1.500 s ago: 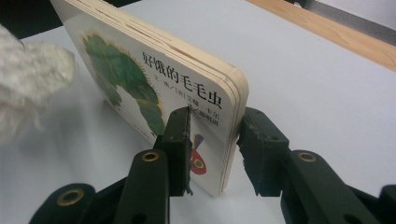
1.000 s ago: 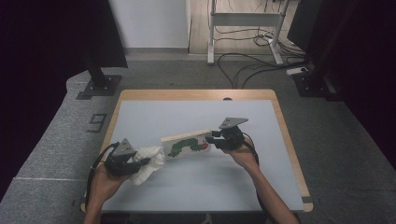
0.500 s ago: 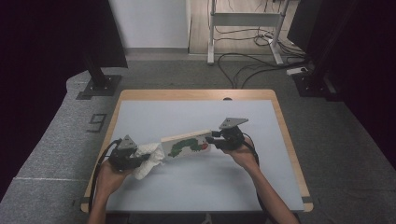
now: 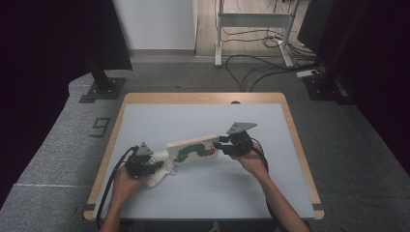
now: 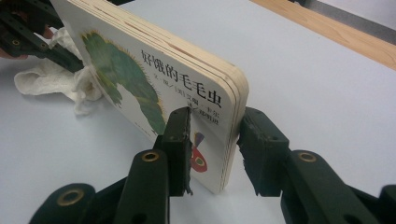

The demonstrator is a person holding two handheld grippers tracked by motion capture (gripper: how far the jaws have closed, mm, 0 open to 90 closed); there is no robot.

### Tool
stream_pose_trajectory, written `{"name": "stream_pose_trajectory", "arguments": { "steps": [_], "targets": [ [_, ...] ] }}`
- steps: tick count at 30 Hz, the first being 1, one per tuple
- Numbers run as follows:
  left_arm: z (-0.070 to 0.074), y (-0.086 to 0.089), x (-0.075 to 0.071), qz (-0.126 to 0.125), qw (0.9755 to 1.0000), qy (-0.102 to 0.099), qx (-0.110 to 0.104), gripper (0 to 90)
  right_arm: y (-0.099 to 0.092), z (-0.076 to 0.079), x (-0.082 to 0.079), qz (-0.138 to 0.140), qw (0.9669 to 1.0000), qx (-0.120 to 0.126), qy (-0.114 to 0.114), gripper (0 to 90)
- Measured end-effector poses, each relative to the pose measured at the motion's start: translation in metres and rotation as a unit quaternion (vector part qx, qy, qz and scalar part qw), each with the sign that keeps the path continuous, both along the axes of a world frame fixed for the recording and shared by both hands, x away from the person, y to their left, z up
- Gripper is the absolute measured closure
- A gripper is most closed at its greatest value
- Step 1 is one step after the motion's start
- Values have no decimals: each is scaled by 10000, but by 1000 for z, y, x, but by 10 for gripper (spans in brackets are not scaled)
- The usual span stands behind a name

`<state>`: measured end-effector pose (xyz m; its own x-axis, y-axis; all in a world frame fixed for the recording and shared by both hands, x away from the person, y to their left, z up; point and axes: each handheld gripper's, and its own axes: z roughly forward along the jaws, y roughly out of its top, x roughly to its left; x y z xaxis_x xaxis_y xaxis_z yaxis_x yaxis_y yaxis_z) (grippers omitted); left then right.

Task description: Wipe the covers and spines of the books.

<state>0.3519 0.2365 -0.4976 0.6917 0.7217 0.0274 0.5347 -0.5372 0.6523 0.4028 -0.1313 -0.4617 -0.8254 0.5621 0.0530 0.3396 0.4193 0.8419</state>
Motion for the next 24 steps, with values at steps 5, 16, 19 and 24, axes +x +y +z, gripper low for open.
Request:
{"name": "stream_pose_trajectory", "arguments": {
  "steps": [5, 16, 19, 24],
  "targets": [
    [0, -1, 0, -67, 9995, 50, -297, 601, 1, 0, 0, -17, 10000, -11, -11, 633],
    [32, -6, -8, -152, 9988, -255, -389, 606, 1, 0, -1, -32, 10000, -19, 1, 633],
    [41, -5, -9, -184, 9983, -329, -439, 606, 1, 0, -1, -24, 10000, -36, -8, 632],
    [52, -4, -10, -212, 9977, -427, -487, 605, 1, 0, -1, -16, 10000, -53, -15, 632]
  ]
}}
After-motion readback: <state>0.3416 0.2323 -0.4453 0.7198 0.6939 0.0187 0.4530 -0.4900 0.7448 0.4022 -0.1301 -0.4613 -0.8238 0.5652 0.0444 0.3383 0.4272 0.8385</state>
